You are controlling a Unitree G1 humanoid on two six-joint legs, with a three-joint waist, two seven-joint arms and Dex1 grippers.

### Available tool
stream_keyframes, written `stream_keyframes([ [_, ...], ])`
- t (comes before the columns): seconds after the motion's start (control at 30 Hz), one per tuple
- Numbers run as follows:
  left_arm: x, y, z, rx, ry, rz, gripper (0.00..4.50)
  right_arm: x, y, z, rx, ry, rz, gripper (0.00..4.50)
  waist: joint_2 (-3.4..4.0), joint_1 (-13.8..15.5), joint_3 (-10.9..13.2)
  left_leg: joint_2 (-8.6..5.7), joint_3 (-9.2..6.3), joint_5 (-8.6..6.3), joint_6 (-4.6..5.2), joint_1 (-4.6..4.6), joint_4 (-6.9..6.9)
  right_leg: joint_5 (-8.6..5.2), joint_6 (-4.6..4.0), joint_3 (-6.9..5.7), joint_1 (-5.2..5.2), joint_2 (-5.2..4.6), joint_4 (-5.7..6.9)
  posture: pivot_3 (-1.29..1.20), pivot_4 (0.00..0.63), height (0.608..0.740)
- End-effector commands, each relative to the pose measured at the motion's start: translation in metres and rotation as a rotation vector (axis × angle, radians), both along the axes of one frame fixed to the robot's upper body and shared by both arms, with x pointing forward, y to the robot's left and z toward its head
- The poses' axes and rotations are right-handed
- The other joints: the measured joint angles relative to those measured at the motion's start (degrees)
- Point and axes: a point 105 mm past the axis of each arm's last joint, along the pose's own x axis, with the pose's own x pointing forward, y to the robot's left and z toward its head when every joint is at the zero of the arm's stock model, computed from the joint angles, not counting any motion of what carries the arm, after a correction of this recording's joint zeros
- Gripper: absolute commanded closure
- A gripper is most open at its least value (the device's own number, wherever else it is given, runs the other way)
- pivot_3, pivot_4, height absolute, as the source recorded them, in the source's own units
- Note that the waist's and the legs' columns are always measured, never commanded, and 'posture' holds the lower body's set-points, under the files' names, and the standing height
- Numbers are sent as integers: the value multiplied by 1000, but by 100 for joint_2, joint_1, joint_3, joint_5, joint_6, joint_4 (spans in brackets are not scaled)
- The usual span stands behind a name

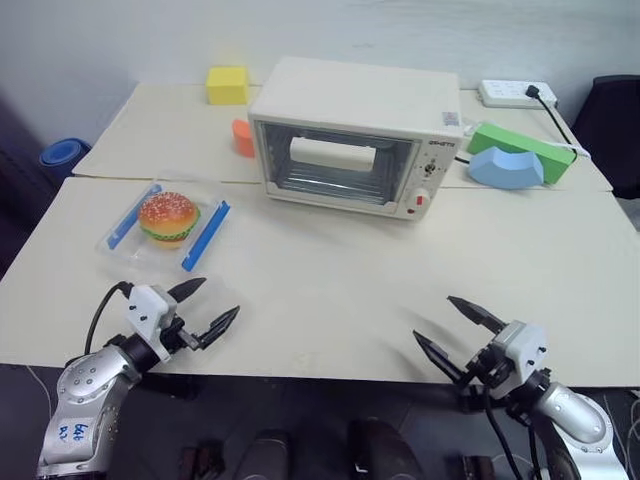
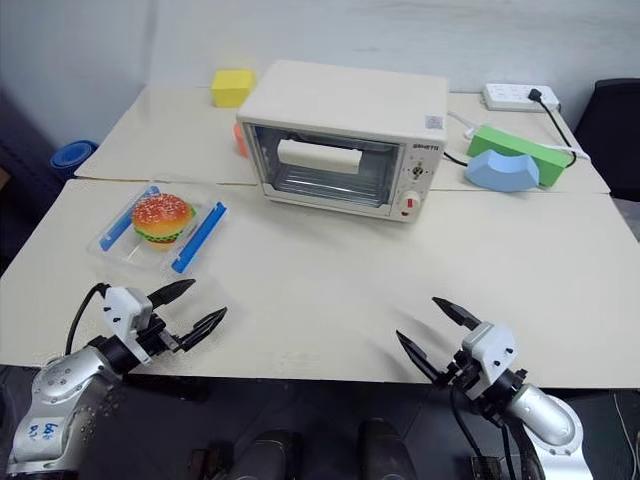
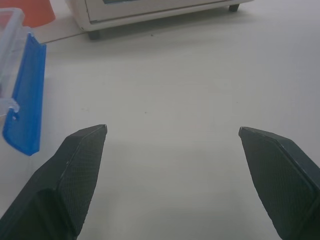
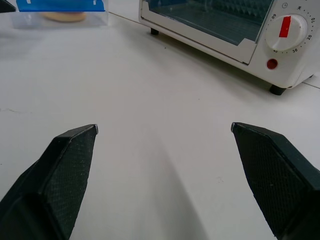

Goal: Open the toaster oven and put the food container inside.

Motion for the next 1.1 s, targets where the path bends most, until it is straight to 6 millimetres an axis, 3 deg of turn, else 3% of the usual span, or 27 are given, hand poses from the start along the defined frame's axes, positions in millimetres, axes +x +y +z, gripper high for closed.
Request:
stream_keyframes([
  [0.03, 0, 4, 8, -2, -25, -21, 0, 2, 7, 7, 32, -19, 46, 32, 0, -1, 0, 1, 0, 0, 0, 0, 0, 0, 0, 0, 0, 0, 0, 0, 150, 740],
  [0.13, -3, 3, 27, -90, -1, -110, 0, 14, 18, 29, 82, -41, 105, 32, -1, -3, 1, 2, 1, -1, 0, 0, 5, 0, -1, 0, 0, 0, 1, 0, 150, 740],
  [0.2, -7, 0, 50, -175, -15, -199, 0, 25, 27, 48, 109, -50, 149, 32, -2, -8, 2, 5, -3, 0, -1, -2, 7, 0, -1, -3, 5, 0, 5, 0, 150, 740],
  [0.33, -3, -4, 87, -176, -53, -292, 0, 68, 42, 83, 110, -29, 162, 32, 1, -1, 3, 6, -10, 1, -2, 1, 11, -1, -4, -7, 5, -2, 5, 0, 150, 740],
  [0.5, 4, -10, 106, -183, -73, -330, 0, 104, 62, 110, 93, -27, 188, 32, 7, -2, 1, 6, -17, -4, -10, -6, 1, -9, -17, -17, -9, 1, 4, 0, 150, 740],
  [0.67, 8, -10, 109, -202, -77, -315, 0, 138, 76, 127, 110, -40, 139, 32, 6, -40, 1, -2, -2, 9, -34, -102, 27, -7, -13, -11, -103, 0, 43, 0, 150, 740],
  [0.9, 5, -10, 103, -246, -78, -259, 0, 143, 113, 152, 155, -107, 209, 32, 6, -142, 1, -3, -4, 8, -33, -104, 21, -6, -12, -12, -104, 0, 46, 0, 150, 740],
  [1.1, 7, -2, 100, -275, -69, -205, 0, 129, 126, 149, 140, -109, 288, 32, 6, -139, 1, -3, -5, 8, -34, -101, 32, -6, -12, -11, -103, 0, 45, 0, 150, 740],
])
